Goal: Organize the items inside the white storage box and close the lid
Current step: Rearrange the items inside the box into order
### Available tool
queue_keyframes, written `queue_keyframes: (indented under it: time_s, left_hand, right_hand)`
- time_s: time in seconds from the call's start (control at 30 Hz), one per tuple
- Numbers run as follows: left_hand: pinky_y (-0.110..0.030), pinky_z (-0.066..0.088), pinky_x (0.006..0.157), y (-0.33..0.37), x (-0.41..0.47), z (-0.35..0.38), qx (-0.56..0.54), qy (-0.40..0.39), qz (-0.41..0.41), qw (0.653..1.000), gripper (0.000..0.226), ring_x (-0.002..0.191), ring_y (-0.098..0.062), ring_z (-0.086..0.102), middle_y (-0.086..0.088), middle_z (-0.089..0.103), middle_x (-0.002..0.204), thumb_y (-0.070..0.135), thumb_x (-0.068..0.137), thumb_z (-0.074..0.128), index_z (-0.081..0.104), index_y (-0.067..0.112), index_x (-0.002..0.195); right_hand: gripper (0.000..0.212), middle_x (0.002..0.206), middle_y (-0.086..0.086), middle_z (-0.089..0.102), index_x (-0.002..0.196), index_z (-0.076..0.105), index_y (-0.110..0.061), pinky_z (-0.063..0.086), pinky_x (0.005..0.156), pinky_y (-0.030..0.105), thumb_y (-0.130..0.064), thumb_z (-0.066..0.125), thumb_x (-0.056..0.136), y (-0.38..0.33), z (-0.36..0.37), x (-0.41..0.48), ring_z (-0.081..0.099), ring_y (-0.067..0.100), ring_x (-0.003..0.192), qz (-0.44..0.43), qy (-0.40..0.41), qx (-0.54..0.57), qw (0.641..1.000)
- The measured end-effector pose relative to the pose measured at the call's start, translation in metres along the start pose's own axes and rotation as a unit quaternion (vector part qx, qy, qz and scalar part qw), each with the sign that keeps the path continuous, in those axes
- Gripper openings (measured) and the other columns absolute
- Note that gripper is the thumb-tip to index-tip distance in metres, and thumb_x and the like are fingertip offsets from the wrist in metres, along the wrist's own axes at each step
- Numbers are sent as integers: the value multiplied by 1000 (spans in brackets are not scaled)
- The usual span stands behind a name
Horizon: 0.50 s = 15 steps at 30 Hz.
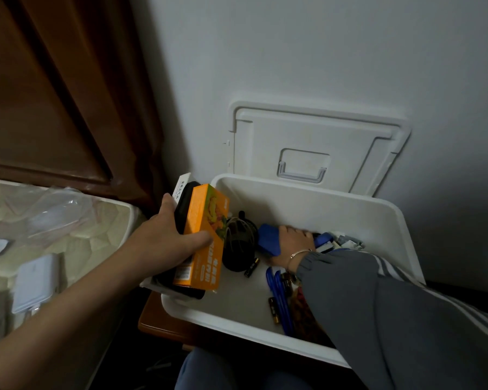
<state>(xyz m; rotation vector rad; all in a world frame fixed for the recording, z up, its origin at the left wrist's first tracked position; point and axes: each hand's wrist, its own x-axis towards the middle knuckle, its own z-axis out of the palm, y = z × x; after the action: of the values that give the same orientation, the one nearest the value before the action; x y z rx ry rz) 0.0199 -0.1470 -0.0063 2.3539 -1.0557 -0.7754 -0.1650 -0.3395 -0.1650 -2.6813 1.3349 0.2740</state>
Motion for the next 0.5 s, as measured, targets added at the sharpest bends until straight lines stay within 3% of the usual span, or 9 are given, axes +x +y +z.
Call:
queue_keyframes:
  time_s: [0.07,0.17,0.37,0.5]
  left_hand:
    - [-16,34,57,0,0,1,-2,2,5,1000,110,81,-10,49,-2,49,132,54,75,67,-5,23,152]
    - [-11,32,53,-1,-1,4,-4,4,11,1000,109,66,2,44,7,44,114,55,75,67,-4,23,152]
    - [-11,32,55,-3,3,8,1,-2,16,1000,112,69,-1,42,-2,49,134,57,73,66,-7,24,152]
    - [-13,33,54,-4,4,7,-4,4,24,1000,111,67,1,42,-2,50,130,55,75,67,-6,23,152]
  right_hand:
    - [53,108,5,63,109,53,-15,38,80,31,-51,65,72,1,-1,4,60,25,97,-6,4,-1,1000]
    - [42,104,7,67,101,61,-15,45,77,30,-46,65,74,11,-21,-7,62,26,94,-12,-15,2,1000]
    - [57,103,4,63,109,54,-16,38,68,26,-57,66,72,63,-97,-69,58,22,85,52,13,20,998]
    - [56,115,3,61,119,49,-16,42,75,23,-52,63,78,76,-111,-110,60,22,102,74,-51,-95,991]
